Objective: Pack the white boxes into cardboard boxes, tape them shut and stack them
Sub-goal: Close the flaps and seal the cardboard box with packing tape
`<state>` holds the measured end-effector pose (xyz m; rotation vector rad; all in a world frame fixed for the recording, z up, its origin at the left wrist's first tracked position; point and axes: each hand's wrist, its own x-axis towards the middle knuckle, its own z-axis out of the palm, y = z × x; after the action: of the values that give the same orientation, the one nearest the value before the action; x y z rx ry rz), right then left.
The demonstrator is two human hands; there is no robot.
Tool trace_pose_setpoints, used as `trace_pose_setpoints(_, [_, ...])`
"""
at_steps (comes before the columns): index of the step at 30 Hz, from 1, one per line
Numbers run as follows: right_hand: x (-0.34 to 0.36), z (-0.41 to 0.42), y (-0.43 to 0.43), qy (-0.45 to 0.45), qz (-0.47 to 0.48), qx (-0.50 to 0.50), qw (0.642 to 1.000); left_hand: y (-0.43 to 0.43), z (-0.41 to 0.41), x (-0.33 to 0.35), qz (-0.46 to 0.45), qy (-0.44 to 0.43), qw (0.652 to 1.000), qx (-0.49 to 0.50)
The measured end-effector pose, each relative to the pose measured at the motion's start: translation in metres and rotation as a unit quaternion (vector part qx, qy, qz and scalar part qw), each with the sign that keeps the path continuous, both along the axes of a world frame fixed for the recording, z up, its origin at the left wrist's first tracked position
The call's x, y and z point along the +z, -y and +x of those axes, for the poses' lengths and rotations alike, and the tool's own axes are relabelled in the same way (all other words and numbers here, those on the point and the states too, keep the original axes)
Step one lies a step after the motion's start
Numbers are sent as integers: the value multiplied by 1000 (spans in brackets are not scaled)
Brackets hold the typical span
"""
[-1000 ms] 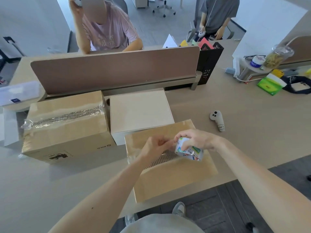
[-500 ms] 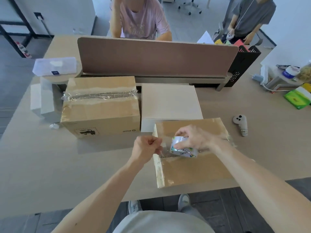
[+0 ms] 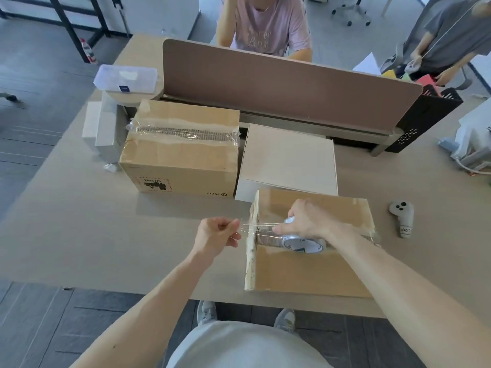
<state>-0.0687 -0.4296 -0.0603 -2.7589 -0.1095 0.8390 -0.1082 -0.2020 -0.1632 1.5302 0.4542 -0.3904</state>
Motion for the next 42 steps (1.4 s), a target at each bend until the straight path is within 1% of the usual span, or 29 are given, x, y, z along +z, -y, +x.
trace_pose_setpoints(10, [5,-3,-13,8,-40,-8,999,12,1,-19,-25,-30,999,4])
trace_pose_setpoints(13, [-1,0,-20,20,-62,-4,998,13,2,-26,-23,-40,999,3])
trace_pose_setpoints(20, [3,1,-31,10,-102,8,995,18,2,-42,-16,-61,998,-18])
trace_pose_setpoints(29, [3,2,-37,22,-126,24,991,35,2,-57,-37,-92,994,-42])
trace_pose_setpoints(33, [1,2,-38,27,-126,26,991,42,3,-60,-23,-92,994,-49])
trace_pose_setpoints(35, [0,3,-38,28,-122,24,992,42,5,-62,-16,-110,992,-53])
trace_pose_setpoints(39, [-3,3,-38,36,-127,25,991,41,-2,-68,57,-175,978,-98])
trace_pose_setpoints(42, [-5,4,-40,46,-135,33,989,41,-7,-65,42,-213,966,-142])
